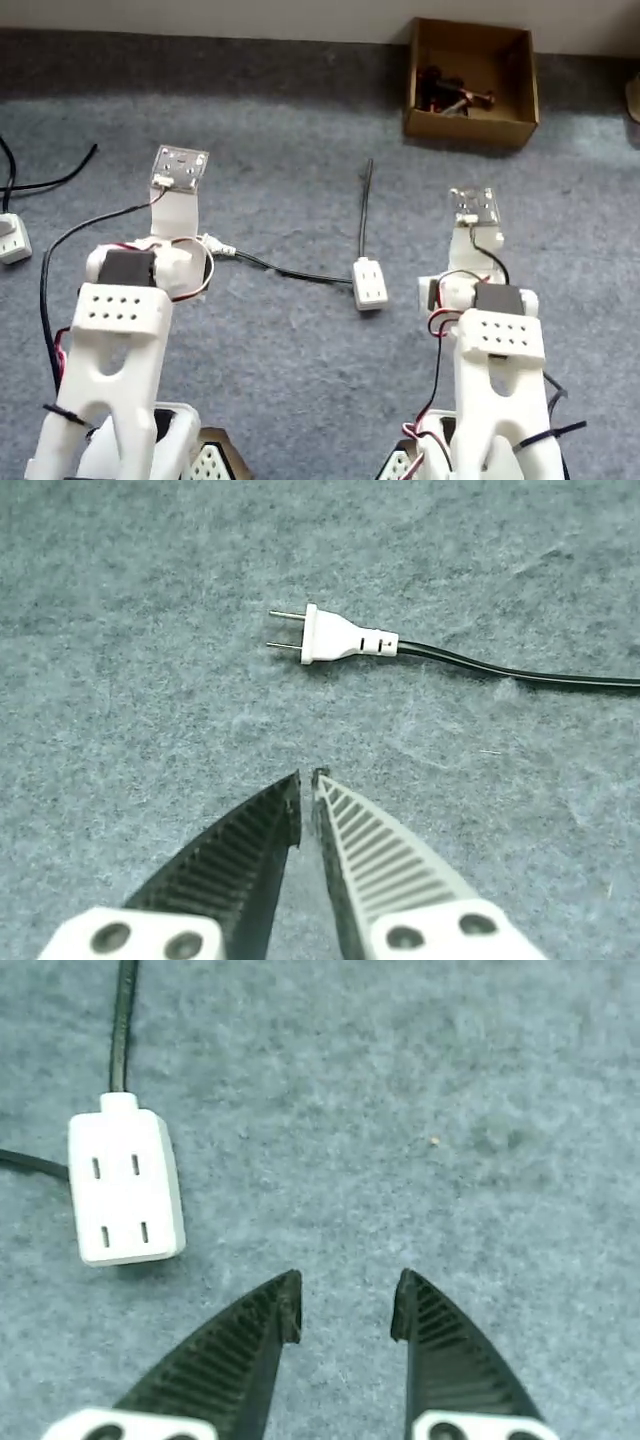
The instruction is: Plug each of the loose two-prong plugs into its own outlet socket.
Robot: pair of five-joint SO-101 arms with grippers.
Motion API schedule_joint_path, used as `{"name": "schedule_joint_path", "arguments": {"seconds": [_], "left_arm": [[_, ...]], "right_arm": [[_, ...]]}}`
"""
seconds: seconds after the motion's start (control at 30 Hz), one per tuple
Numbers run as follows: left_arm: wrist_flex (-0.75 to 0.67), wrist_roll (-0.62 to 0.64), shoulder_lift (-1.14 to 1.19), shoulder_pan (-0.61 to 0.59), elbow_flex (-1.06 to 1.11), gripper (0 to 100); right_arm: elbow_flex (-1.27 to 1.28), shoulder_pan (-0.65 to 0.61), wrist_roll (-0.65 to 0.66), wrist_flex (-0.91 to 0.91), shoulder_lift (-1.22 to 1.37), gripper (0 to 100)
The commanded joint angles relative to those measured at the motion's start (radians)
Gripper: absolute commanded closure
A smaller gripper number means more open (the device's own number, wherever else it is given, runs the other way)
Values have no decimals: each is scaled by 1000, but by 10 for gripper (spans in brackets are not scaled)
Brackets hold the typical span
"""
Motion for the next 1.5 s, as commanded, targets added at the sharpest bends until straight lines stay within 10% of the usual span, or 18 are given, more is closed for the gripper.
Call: {"name": "schedule_joint_path", "arguments": {"seconds": [0.0,1.47], "left_arm": [[-43,-9,-91,-45,45,962],[-87,-6,-246,-323,205,962]], "right_arm": [[-125,-73,25,61,-16,847],[-1521,-688,281,595,1099,846]]}}
